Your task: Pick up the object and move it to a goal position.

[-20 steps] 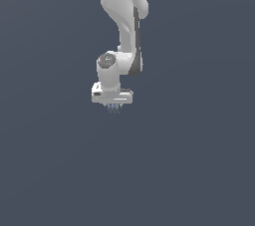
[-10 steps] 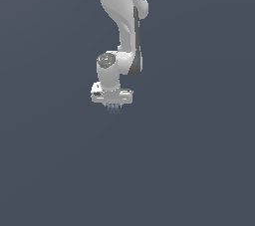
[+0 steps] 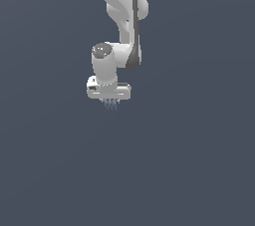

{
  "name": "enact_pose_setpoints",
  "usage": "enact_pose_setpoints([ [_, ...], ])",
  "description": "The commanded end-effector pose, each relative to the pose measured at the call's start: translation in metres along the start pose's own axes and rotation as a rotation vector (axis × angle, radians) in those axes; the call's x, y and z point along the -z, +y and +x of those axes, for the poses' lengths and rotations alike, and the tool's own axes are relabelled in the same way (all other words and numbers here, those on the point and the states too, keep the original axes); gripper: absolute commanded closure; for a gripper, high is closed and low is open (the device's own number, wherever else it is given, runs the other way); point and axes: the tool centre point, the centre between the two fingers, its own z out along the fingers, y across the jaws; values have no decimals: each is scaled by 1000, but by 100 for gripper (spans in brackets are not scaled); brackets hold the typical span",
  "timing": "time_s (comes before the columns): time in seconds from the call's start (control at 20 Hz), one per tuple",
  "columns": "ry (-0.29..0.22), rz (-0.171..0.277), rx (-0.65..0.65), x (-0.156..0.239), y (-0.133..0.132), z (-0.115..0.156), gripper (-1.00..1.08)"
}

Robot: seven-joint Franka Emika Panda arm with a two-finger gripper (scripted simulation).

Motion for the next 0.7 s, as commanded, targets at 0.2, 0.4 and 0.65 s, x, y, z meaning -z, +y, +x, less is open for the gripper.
enact_pose_setpoints([
  [0.2, 1, 0, 0, 53, 13, 5, 108],
  [0.4, 1, 0, 0, 94, 23, 9, 108],
  [0.65, 1, 0, 0, 145, 35, 13, 108],
])
